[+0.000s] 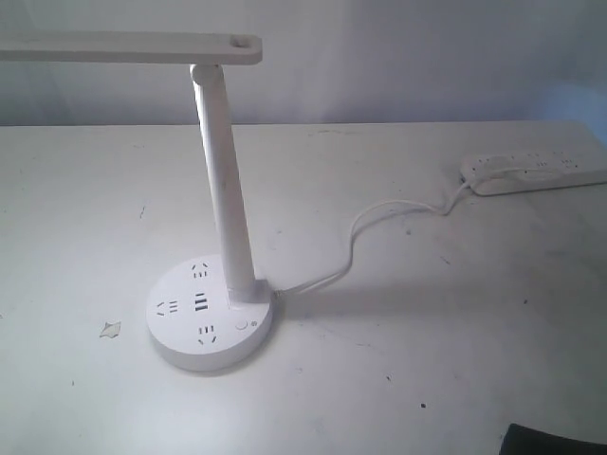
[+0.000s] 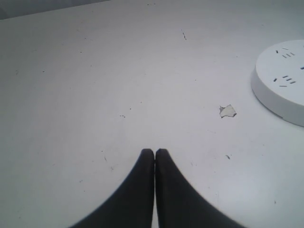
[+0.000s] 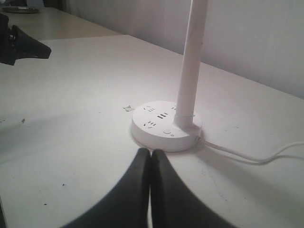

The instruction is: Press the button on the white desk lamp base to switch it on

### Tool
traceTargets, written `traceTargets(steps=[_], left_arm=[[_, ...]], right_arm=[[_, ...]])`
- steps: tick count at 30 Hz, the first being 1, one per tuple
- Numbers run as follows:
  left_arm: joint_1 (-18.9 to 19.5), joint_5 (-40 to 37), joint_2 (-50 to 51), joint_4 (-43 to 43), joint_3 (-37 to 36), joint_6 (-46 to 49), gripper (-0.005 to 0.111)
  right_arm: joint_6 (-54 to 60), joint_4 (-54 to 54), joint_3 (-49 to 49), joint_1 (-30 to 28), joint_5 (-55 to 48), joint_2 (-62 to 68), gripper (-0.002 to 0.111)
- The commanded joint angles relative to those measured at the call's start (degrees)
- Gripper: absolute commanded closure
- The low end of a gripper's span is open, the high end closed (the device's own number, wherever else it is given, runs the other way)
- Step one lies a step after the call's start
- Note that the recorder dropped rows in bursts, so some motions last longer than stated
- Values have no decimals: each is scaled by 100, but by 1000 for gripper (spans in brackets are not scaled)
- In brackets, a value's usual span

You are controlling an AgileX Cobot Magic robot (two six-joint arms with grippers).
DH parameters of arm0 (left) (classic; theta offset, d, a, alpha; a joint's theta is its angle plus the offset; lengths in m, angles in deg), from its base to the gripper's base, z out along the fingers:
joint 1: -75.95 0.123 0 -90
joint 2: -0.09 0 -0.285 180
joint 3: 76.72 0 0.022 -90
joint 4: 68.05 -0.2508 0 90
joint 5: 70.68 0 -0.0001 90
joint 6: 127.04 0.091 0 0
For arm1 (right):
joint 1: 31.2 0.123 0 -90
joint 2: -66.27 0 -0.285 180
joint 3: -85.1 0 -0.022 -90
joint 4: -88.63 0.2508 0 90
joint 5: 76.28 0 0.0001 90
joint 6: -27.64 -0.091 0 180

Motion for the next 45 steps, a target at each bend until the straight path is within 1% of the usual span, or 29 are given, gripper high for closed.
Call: traceTargets(steps=[1, 4, 6, 10, 16, 18, 23, 27, 28, 29, 31, 33, 36, 39, 42, 43, 45], left_arm=[[-1, -2, -18, 40, -11, -3, 107], [0, -2, -18, 40, -11, -3, 107], [0, -12, -18, 28, -11, -3, 107], [0, -12, -18, 55, -11, -3, 107], [0, -12, -18, 55, -11, -3, 107], [0, -12, -18, 55, -11, -3, 107], [0, -12, -18, 55, -11, -3, 107], [0, -12, -18, 55, -11, -3, 107], [0, -12, -18, 55, -11, -3, 107], [0, -12, -18, 55, -11, -3, 107], [0, -12, -18, 55, -11, -3, 107], [0, -12, -18, 55, -11, -3, 107], [0, -12, -18, 55, -11, -3, 107], [0, -12, -18, 55, -11, -3, 107], [0, -12, -18, 55, -11, -3, 107], [0, -12, -18, 55, -11, -3, 107], [0, -12, -18, 55, -11, -3, 107]], right_arm=[[57, 20, 8, 18, 86, -13, 108], [57, 20, 8, 13, 88, -13, 108], [57, 20, 8, -246, 63, -13, 108], [57, 20, 8, -1002, 63, -13, 108], [57, 20, 8, -2616, 49, -13, 108], [68, 20, 8, -3272, 49, -13, 108], [74, 20, 8, -4672, 49, -13, 108], [74, 20, 8, -5595, 27, -13, 108], [74, -4, 8, -5724, -16, -13, 108], [74, -132, 8, -5810, -188, -13, 108], [74, -514, 8, -5820, -701, -13, 108], [74, -649, 8, -5808, -1007, -13, 108], [-88, -636, 8, -5764, -1008, -13, 108], [-514, -636, 8, -5349, -996, -13, 108], [-539, -636, 8, -4934, -996, -13, 108], [-539, -647, 8, -4829, -996, -13, 108], [-539, -647, 8, -4801, -996, -13, 108]])
